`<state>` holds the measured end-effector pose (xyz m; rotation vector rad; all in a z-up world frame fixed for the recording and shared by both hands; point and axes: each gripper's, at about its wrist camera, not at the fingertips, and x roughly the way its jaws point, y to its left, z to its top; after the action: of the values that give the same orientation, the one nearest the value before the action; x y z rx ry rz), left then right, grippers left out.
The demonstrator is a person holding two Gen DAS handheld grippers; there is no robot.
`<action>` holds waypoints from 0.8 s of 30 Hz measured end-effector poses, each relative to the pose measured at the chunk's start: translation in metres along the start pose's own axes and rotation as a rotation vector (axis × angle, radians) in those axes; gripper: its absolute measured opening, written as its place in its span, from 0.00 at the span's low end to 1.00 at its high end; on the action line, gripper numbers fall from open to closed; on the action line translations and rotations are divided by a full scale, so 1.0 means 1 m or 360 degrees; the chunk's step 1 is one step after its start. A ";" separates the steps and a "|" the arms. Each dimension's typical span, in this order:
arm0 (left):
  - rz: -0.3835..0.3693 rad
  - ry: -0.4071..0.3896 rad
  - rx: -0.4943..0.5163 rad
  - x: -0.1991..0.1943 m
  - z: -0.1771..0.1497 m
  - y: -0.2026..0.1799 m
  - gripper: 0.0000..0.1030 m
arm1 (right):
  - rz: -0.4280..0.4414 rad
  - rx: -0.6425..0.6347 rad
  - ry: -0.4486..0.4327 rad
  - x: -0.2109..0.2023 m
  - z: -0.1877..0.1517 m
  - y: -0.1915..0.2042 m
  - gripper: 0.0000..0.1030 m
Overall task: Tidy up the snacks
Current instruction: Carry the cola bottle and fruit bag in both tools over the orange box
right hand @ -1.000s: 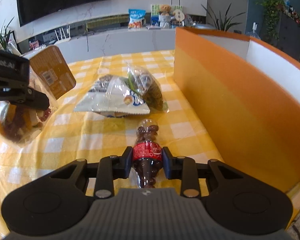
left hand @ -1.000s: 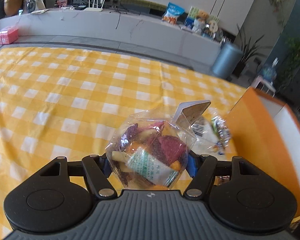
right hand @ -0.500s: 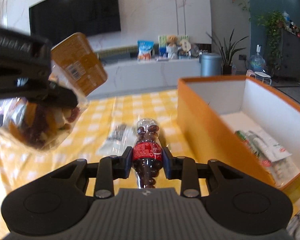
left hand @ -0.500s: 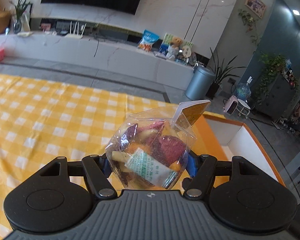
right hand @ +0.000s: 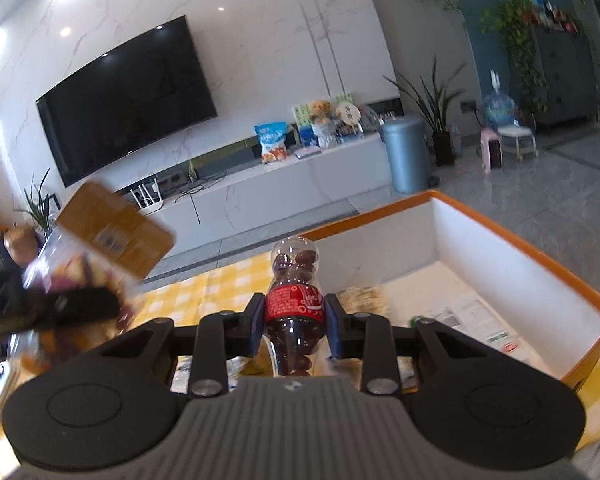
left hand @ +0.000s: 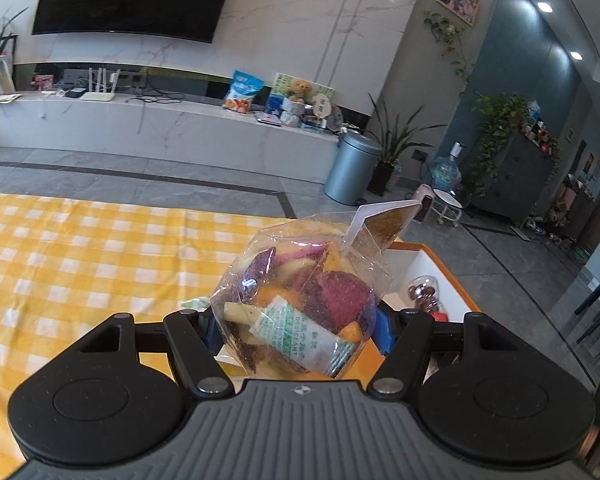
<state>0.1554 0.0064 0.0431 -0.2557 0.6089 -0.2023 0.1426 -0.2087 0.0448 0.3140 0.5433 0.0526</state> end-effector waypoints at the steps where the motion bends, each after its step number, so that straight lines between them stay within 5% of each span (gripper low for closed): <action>1: -0.0009 0.0008 0.0001 0.004 0.000 -0.004 0.75 | -0.0004 0.0029 0.0024 0.002 0.008 -0.012 0.29; 7: -0.0121 0.0063 -0.0025 0.027 0.002 -0.022 0.75 | -0.0073 0.0003 0.0111 0.036 0.042 -0.073 0.29; 10: -0.0116 0.0094 -0.0014 0.038 0.004 -0.032 0.75 | -0.0082 0.0144 0.0226 0.071 0.046 -0.105 0.29; 17: -0.0135 0.0170 -0.0008 0.059 0.003 -0.041 0.75 | -0.0135 -0.0237 0.0378 0.121 0.053 -0.110 0.29; 24: -0.0119 0.0225 0.0026 0.074 -0.004 -0.050 0.75 | -0.0236 -0.0252 0.0483 0.149 0.066 -0.121 0.29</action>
<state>0.2070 -0.0615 0.0148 -0.2500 0.7378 -0.2990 0.3001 -0.3231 -0.0131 0.1102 0.8571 -0.0011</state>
